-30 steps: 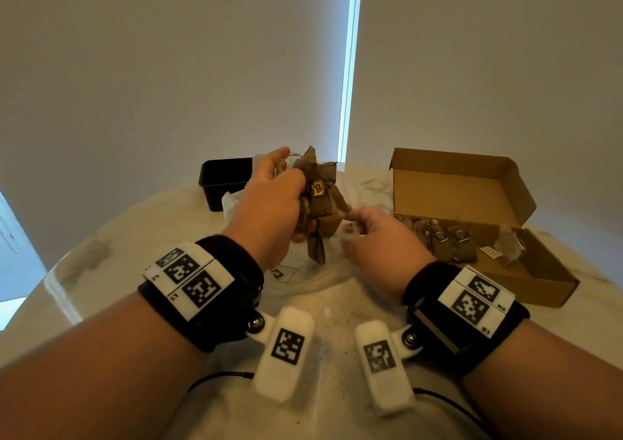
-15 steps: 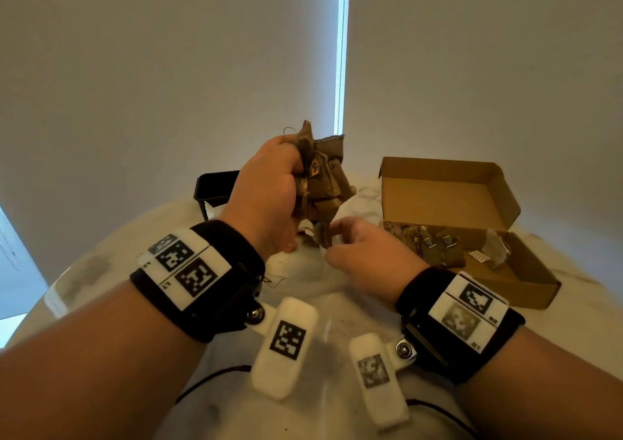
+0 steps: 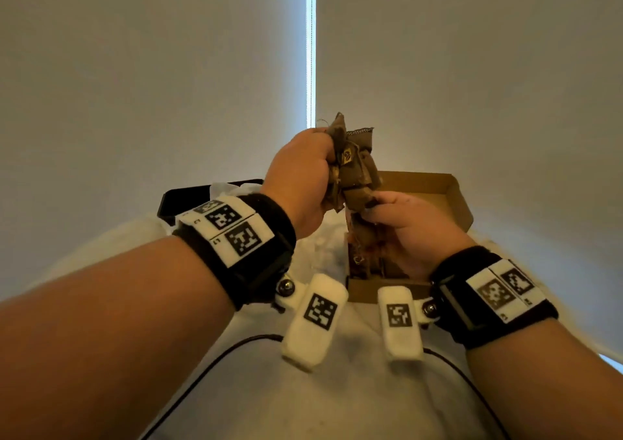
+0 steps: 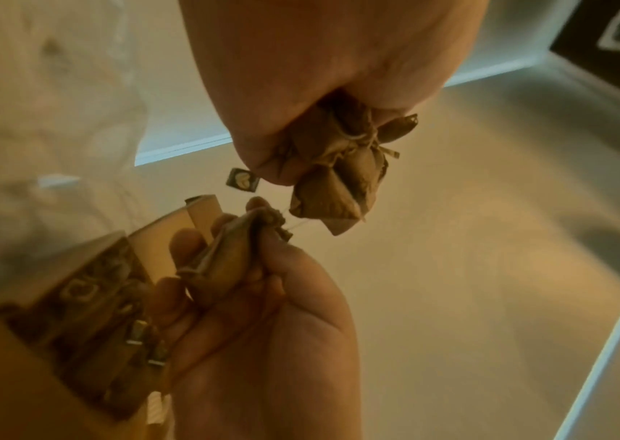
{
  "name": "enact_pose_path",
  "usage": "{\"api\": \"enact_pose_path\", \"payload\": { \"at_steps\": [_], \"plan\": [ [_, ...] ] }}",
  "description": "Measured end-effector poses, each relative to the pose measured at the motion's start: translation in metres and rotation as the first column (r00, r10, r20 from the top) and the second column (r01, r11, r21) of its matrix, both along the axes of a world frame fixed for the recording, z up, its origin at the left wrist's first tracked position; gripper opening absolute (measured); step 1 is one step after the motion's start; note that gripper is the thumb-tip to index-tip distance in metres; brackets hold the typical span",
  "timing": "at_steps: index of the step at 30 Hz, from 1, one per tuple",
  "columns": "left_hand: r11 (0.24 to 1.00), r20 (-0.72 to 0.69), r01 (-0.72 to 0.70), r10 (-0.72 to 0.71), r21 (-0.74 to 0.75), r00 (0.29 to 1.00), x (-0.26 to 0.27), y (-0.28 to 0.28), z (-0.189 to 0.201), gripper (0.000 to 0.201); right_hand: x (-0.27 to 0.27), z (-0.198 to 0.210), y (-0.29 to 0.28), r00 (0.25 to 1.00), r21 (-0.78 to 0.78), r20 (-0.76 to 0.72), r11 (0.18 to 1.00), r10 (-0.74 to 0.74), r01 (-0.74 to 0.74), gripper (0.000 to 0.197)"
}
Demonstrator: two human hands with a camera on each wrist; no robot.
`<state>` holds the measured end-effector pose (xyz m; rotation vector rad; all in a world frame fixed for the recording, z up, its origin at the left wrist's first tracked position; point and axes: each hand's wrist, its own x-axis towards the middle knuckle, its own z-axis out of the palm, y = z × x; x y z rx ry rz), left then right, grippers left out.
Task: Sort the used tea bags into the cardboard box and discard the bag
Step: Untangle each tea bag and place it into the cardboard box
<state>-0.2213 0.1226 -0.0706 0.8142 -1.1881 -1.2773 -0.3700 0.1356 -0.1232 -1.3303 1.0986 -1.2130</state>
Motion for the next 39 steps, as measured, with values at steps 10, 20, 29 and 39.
{"api": "enact_pose_path", "payload": {
  "at_steps": [10, 20, 29, 39],
  "plan": [
    [0.970, -0.189, 0.030, 0.017, 0.240, 0.982, 0.004, -0.020, -0.080, 0.037, -0.014, -0.002, -0.004, 1.000, 0.180, 0.004, 0.983, -0.022, 0.021, 0.026],
    [0.933, -0.228, 0.113, -0.035, 0.343, 0.973, 0.006, -0.020, -0.078, 0.038, 0.007, -0.015, -0.007, 0.978, 0.155, -0.207, 0.986, -0.025, 0.058, 0.014],
    [0.896, -0.357, 0.192, -0.041, 0.400, 0.933, -0.002, -0.011, -0.071, 0.027, 0.027, -0.020, -0.004, 0.938, -0.019, -0.323, 0.991, -0.128, 0.129, 0.008],
    [0.900, -0.354, 0.149, 0.006, 0.410, 0.935, -0.006, -0.020, -0.078, 0.022, 0.030, -0.014, 0.000, 0.904, -0.081, -0.386, 0.983, -0.184, 0.166, 0.022]
  ]
}}
